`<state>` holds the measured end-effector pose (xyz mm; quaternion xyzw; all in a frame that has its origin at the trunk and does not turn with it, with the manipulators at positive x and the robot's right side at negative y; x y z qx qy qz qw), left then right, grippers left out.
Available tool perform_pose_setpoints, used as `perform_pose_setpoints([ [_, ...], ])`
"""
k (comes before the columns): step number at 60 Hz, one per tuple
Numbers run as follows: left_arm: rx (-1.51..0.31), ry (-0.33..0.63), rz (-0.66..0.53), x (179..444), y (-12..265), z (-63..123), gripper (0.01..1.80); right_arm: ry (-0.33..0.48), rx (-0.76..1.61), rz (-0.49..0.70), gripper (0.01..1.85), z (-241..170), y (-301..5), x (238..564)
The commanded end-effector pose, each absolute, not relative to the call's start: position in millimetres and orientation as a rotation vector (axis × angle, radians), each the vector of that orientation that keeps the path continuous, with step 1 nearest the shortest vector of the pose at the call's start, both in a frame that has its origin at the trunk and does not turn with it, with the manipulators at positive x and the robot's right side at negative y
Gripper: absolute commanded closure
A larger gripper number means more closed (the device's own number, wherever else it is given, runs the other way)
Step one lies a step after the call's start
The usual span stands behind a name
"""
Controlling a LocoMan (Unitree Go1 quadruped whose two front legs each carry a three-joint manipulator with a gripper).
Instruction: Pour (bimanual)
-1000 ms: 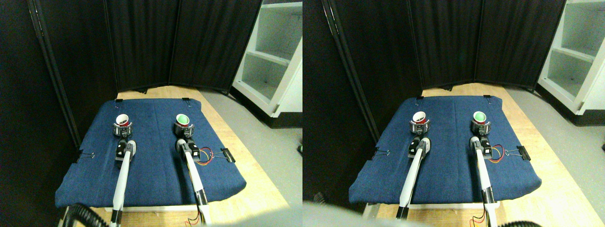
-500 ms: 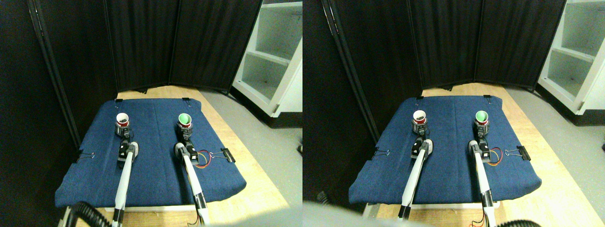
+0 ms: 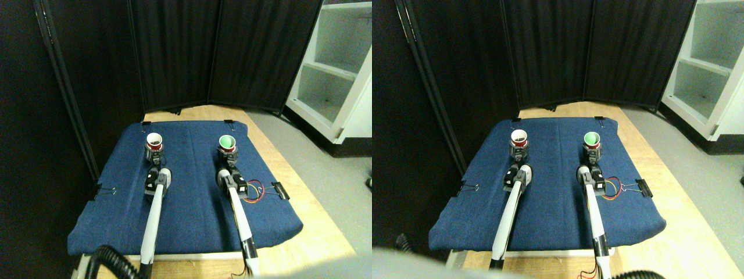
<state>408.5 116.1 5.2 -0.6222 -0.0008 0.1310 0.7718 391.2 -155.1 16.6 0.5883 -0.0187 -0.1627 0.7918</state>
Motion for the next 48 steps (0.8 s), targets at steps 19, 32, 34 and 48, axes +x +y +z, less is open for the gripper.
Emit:
perform_pose_setpoints([
  [19, -1.382, 0.039, 0.201, 412, 86, 39.9, 1.48, -0.06, 1.286, -0.208, 1.53, 63, -139, 401],
  [32, -1.367, 0.081, 0.192, 414, 73, 39.0, 1.48, -0.047, 1.31, -0.188, 1.53, 71, -132, 405],
  [34, -1.368, 0.084, 0.189, 414, 70, 39.3, 1.48, -0.043, 1.3, -0.185, 1.53, 74, -130, 406],
  [48, -1.353, 0.131, 0.157, 415, 52, 50.5, 1.48, -0.02, 1.254, -0.148, 1.53, 89, -116, 408],
])
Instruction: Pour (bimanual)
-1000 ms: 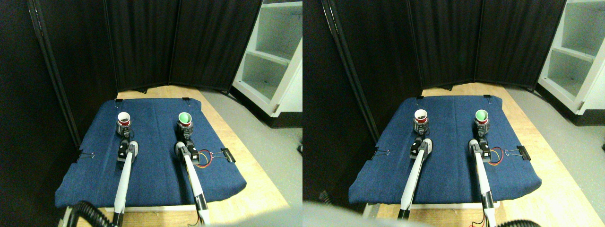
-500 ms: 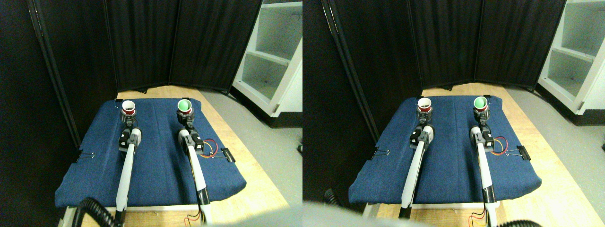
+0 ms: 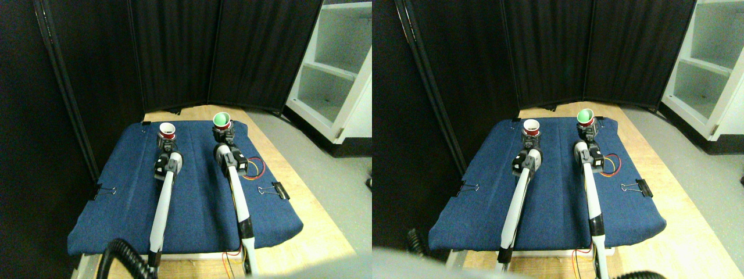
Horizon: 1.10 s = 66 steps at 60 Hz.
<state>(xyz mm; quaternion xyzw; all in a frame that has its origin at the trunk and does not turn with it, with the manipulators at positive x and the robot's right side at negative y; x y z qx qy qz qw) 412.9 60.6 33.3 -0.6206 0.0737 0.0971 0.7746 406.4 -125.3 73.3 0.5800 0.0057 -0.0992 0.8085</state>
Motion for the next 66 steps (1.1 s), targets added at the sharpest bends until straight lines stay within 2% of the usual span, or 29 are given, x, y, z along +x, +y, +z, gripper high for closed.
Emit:
perform_pose_setpoints([
  [1, -1.345, 0.139, 0.151, 415, 49, 52.6, 1.48, -0.017, 1.253, -0.14, 1.53, 91, -114, 408],
  [18, -1.334, 0.183, 0.115, 416, 29, 65.4, 1.48, 0.0, 1.209, -0.077, 1.53, 105, -101, 409],
  [55, -1.334, 0.215, 0.096, 405, 15, 65.4, 1.48, 0.086, 1.05, 0.032, 1.53, 134, -84, 418],
  [66, -1.319, 0.237, 0.073, 403, 13, 69.1, 1.48, 0.082, 1.044, 0.047, 1.53, 141, -79, 418],
])
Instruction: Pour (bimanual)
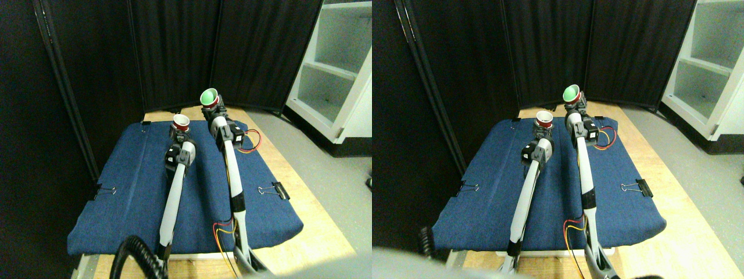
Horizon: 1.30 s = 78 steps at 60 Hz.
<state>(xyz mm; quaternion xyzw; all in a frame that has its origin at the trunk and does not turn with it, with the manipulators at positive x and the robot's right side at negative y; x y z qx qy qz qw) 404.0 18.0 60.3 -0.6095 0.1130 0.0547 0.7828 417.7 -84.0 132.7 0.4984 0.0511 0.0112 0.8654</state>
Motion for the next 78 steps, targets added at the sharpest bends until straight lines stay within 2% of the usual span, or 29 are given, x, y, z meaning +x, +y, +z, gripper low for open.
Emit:
perform_pose_setpoints([
  [1, -1.319, 0.239, 0.07, 403, 12, 70.1, 1.48, 0.084, 1.044, 0.047, 1.53, 141, -79, 417],
  [30, -1.308, 0.258, 0.06, 403, 2, 81.4, 1.48, 0.101, 0.957, 0.112, 1.53, 147, -71, 414],
  [38, -1.306, 0.261, 0.064, 403, 3, 75.9, 1.48, 0.11, 0.809, 0.156, 1.53, 149, -69, 413],
  [78, -1.327, 0.265, 0.06, 404, -3, 77.7, 1.48, 0.095, 0.529, 0.145, 1.53, 155, -68, 408],
])
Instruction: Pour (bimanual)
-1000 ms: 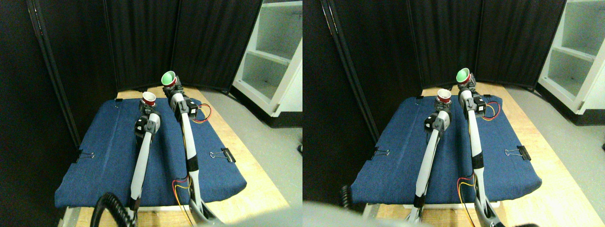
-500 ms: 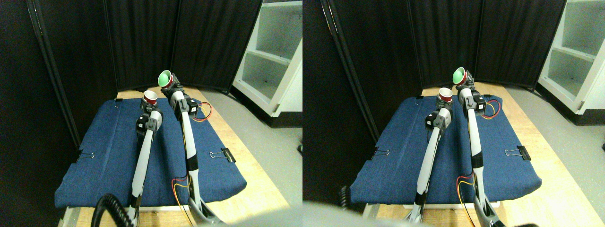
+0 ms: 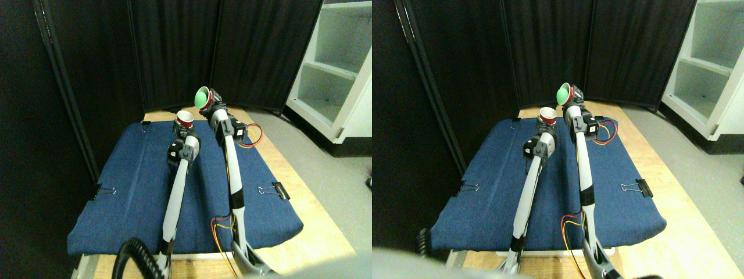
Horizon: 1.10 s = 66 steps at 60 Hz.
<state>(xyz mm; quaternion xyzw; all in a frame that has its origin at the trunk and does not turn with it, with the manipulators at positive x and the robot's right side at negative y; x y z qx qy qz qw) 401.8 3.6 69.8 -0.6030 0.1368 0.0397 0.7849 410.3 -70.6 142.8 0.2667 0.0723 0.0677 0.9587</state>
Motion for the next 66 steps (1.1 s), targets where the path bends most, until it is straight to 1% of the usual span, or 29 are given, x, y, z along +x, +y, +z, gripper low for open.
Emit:
perform_pose_setpoints([
  [1, -1.328, 0.266, 0.06, 404, -3, 78.0, 1.48, 0.095, 0.528, 0.145, 1.53, 155, -67, 408],
  [20, -1.347, 0.276, 0.065, 399, -10, 81.1, 1.48, 0.104, 0.534, 0.121, 1.53, 155, -60, 408],
  [34, -1.356, 0.279, 0.065, 400, -10, 82.2, 1.48, 0.103, 0.516, 0.135, 1.53, 153, -55, 411],
  [48, -1.347, 0.271, 0.071, 401, -5, 81.0, 1.48, 0.086, 0.435, 0.161, 1.53, 152, -55, 415],
  [52, -1.347, 0.273, 0.069, 402, -3, 80.8, 1.48, 0.077, 0.405, 0.188, 1.53, 152, -56, 417],
  [66, -1.346, 0.273, 0.075, 405, -1, 78.5, 1.48, 0.082, 0.289, 0.2, 1.53, 149, -57, 420],
])
